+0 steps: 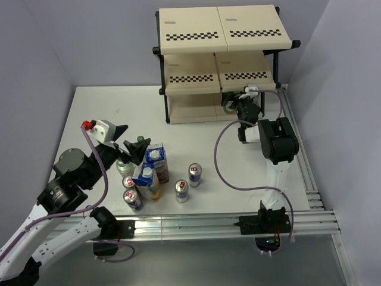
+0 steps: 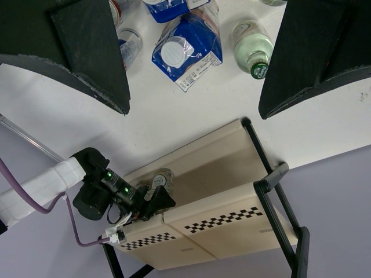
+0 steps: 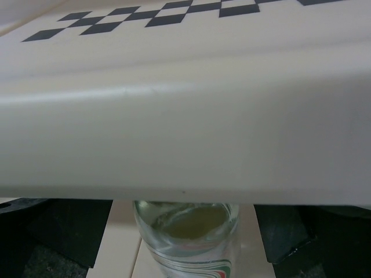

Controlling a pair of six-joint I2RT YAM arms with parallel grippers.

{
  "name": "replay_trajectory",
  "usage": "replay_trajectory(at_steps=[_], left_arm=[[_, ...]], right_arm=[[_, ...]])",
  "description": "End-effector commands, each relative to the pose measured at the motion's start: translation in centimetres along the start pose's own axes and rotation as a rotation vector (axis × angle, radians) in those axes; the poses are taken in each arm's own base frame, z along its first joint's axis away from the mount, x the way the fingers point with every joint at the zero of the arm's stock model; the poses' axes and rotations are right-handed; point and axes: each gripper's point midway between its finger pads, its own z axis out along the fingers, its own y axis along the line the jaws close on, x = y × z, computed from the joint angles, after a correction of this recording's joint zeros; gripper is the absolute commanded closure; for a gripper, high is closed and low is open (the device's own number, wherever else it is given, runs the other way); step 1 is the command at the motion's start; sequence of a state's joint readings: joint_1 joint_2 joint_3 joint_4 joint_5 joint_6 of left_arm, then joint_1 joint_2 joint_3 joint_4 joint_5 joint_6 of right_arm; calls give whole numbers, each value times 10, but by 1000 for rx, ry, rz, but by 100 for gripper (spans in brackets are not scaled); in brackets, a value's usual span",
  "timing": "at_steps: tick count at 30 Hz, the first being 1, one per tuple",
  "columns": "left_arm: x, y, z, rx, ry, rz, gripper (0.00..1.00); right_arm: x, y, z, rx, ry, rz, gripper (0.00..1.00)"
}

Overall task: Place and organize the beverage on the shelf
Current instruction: Place the drink on the shelf.

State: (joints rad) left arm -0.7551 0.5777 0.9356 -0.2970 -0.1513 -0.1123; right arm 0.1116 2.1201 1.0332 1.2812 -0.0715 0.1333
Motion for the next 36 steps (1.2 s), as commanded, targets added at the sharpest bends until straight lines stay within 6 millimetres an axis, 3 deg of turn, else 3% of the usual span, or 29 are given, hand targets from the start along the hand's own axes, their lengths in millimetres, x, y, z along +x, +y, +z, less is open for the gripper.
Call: replay_trajectory(at_steps=[1,21,29,33,34,36], left_arm=[[-9,0,0,5,-35,9,1],[-12,9,2,-61,-29,-15,1],[-10,30,7,-196,-9,-42,1],[-10,45,8,-295,-6,-70,1],[-9,48,9,-317,0,-73,0],[-8,54,12,-359,11,-79,0]], right_arm=[[-72,15,4,-52,-214,-10,0],[-70,12,-26,-8,-149,37,0],[-66,5,-42,51,-88,70,0],[-67,-3,-62,112,-88,98,0],[-86,2,-67,94,-148,96,0],[-93,12,-68,76,-147,93,0]])
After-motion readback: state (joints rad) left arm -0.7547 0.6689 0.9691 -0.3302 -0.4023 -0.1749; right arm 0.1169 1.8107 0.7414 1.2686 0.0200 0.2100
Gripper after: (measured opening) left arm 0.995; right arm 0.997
